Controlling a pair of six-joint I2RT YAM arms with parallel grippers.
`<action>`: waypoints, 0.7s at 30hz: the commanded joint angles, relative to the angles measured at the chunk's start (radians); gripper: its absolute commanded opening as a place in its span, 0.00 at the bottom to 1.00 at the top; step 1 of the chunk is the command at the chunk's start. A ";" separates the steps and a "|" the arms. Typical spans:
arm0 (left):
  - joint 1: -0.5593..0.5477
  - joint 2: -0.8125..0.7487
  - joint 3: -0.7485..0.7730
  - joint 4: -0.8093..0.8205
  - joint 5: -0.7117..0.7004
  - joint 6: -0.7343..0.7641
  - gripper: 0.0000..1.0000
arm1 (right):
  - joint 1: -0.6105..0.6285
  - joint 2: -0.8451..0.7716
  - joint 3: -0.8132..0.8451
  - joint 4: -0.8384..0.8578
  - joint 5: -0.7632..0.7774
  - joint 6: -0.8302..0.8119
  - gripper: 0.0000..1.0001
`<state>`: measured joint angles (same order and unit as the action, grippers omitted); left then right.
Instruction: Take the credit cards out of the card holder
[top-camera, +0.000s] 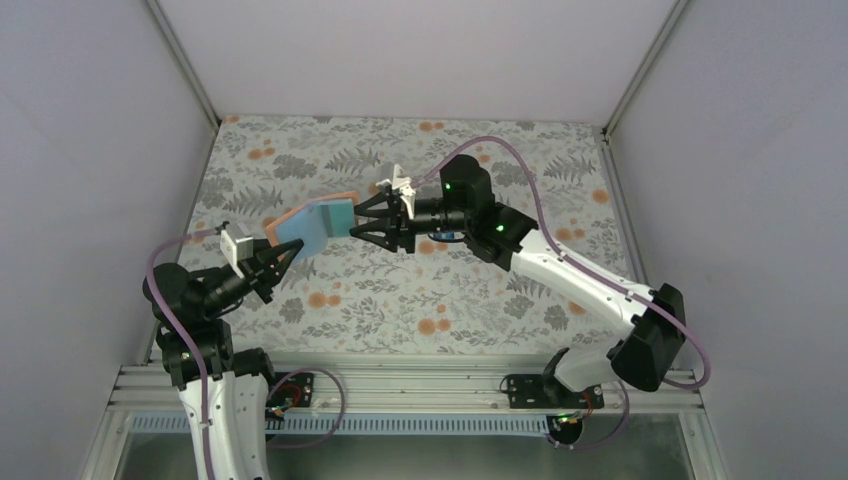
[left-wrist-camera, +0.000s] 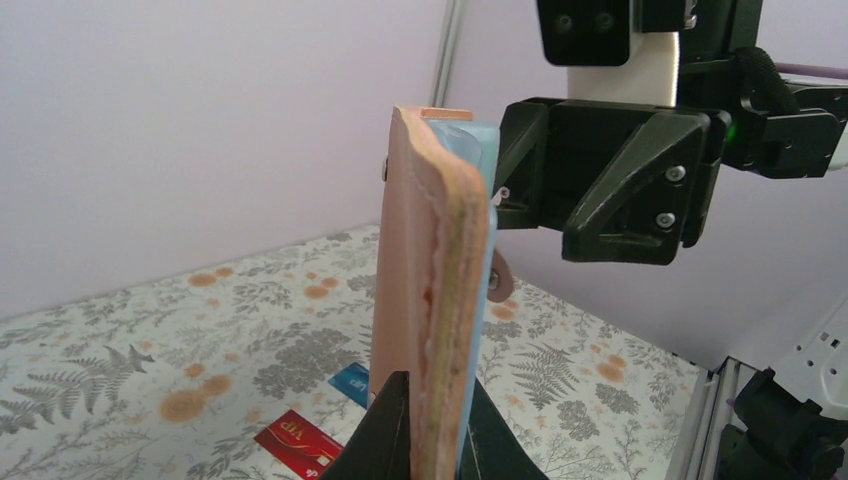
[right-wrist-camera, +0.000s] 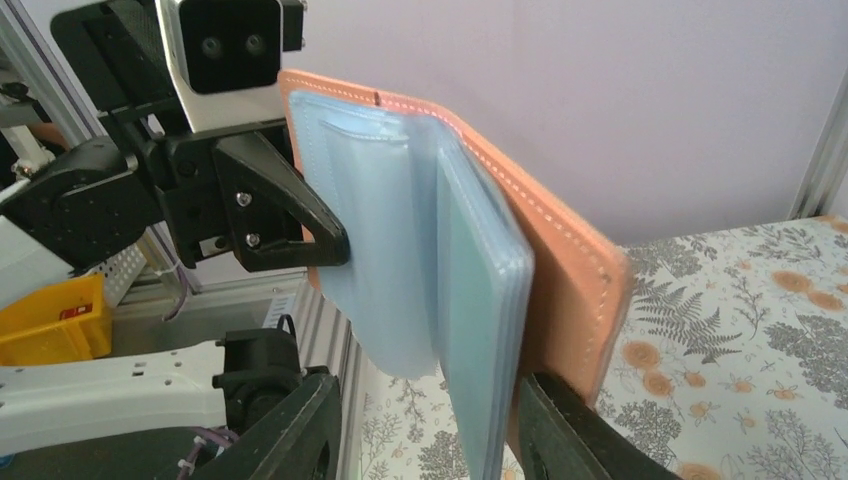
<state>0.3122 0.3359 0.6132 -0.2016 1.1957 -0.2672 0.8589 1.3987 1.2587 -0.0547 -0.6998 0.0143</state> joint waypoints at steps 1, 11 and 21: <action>0.008 -0.010 -0.005 0.034 -0.006 -0.003 0.02 | 0.009 0.024 0.042 -0.020 -0.031 -0.021 0.45; 0.008 -0.011 -0.014 0.030 -0.006 -0.004 0.02 | 0.022 0.063 0.069 -0.032 -0.078 -0.016 0.10; 0.008 -0.010 -0.008 0.019 -0.001 0.008 0.02 | 0.089 0.081 0.090 -0.023 -0.003 -0.018 0.24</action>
<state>0.3141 0.3355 0.6048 -0.1982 1.1881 -0.2665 0.9165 1.4780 1.3121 -0.0948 -0.7433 -0.0059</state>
